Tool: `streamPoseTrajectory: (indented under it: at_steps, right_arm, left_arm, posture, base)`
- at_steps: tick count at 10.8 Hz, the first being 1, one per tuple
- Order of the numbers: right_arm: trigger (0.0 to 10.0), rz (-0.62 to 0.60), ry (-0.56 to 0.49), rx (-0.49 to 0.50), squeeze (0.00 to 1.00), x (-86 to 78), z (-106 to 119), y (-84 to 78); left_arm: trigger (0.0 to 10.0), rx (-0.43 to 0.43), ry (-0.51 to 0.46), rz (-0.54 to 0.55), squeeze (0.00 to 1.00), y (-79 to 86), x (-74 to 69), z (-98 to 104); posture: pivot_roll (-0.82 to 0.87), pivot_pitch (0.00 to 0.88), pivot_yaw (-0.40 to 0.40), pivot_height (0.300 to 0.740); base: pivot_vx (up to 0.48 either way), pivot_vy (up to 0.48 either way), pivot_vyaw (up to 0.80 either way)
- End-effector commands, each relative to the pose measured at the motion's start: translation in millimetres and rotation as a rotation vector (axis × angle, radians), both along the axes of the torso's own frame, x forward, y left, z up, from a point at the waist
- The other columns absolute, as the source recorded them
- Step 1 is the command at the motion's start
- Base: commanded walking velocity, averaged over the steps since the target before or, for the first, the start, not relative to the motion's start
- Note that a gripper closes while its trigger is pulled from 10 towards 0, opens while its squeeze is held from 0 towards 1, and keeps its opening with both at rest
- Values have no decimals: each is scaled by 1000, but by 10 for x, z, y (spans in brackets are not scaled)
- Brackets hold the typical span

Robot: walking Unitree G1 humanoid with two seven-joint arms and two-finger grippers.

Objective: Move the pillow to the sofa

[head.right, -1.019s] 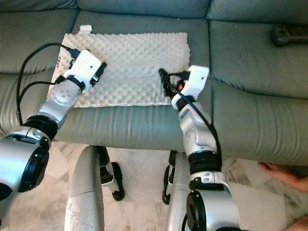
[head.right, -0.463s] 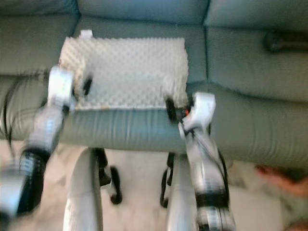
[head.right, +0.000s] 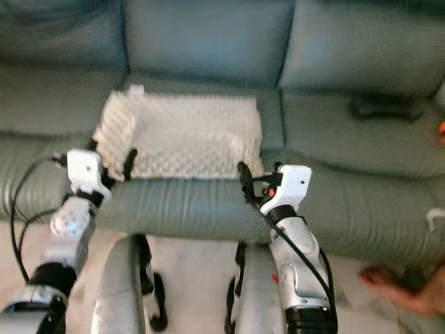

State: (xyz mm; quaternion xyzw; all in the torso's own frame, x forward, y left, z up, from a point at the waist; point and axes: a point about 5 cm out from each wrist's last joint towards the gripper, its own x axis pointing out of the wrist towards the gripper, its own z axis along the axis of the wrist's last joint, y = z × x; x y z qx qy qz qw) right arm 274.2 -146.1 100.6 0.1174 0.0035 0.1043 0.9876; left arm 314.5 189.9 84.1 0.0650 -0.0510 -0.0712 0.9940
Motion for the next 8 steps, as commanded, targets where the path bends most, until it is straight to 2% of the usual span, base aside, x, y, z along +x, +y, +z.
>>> streamPoseTrajectory:
  at_steps: [1, 2, 4, 8]
  right_arm:
    - [10000, -2, -4, -12, 0, -7, 22, -22]
    - [10000, 1, -6, -15, 0, 0, 37, -24]
    - [10000, 7, 4, -18, 0, -30, 26, -43]
    - [10000, 45, 18, -4, 0, -93, -10, 31]
  left_arm:
    - [10000, -13, 19, 0, 1000, -11, -13, -32]
    - [10000, -23, 21, -7, 1000, -66, 17, -9]
    - [10000, -12, 47, -47, 0, -183, 37, 9]
    - [10000, 0, 93, -92, 0, -286, 35, -30]
  posture:
    - [-94, 85, -41, 621]
    - [-101, 84, -40, 631]
    - [-116, 91, -35, 651]
    - [-121, 97, -28, 706]
  base:
    - [0, 0, 0]
    - [0, 0, 0]
    - [0, 0, 0]
    - [0, 0, 0]
